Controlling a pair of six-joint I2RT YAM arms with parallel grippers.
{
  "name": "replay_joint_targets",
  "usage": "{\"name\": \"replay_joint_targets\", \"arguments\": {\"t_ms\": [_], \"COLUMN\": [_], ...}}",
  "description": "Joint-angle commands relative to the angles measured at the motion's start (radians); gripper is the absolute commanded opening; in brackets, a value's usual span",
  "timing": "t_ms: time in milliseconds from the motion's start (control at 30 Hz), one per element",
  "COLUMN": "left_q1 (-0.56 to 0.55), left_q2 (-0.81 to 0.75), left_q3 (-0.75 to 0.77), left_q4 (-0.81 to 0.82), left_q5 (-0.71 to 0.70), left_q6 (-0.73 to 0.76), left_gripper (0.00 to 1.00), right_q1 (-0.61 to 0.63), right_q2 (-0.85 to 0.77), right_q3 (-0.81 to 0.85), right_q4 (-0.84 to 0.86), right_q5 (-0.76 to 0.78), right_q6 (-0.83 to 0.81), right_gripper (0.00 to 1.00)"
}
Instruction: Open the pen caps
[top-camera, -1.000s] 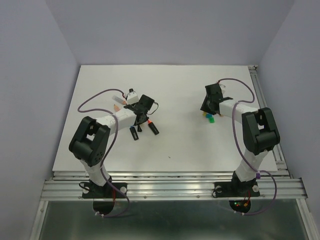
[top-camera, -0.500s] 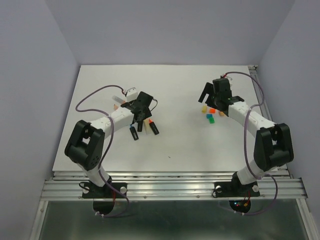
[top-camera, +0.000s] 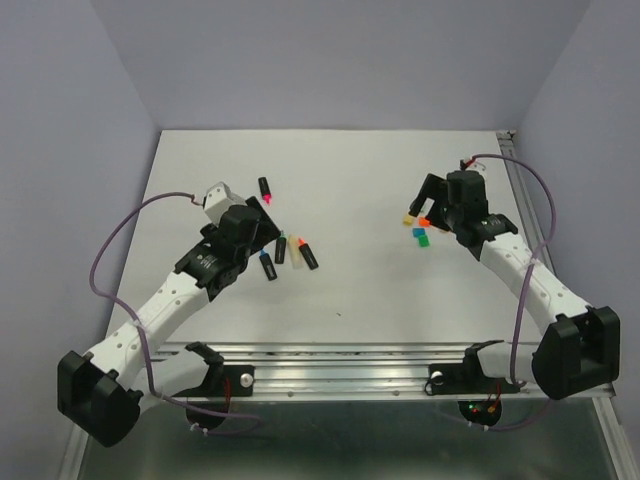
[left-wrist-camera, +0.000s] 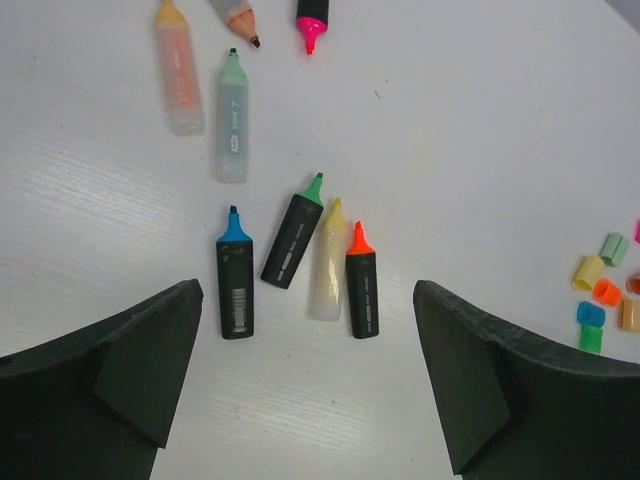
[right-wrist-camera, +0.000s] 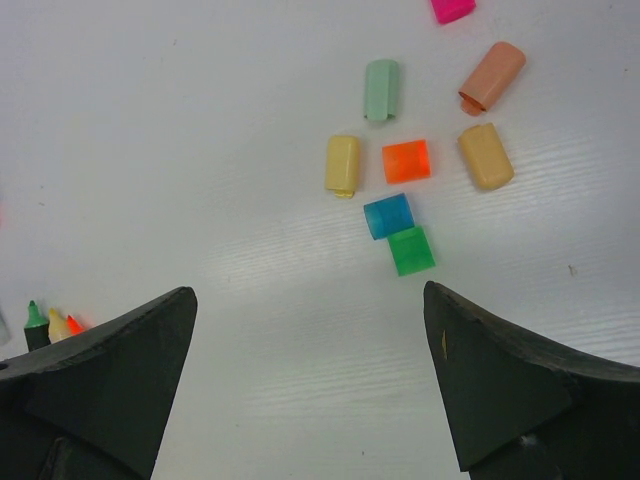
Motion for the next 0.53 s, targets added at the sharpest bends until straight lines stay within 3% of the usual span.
{"name": "replay_joint_targets", "arguments": {"t_ms": [0, 500], "left_q1": [0.003, 0.003], "left_q2": [-0.064, -0.090], "left_q3": [-0.032, -0.032], "left_q4": [-0.035, -0.079], "left_q5": [-0.059, -0.094], "left_q6": [-0.028, -0.034], "left_gripper": [0.99, 0.99], "right_q1": [-0.004, -0.003], "right_q2": [-0.042, -0.048], "right_q3": [-0.015, -0.087], "right_q4": [0.000, 0.043], "right_q5": [0.011, 0.014], "right_q6": [-0.024, -0.058], "right_gripper": [1.00, 1.00]}}
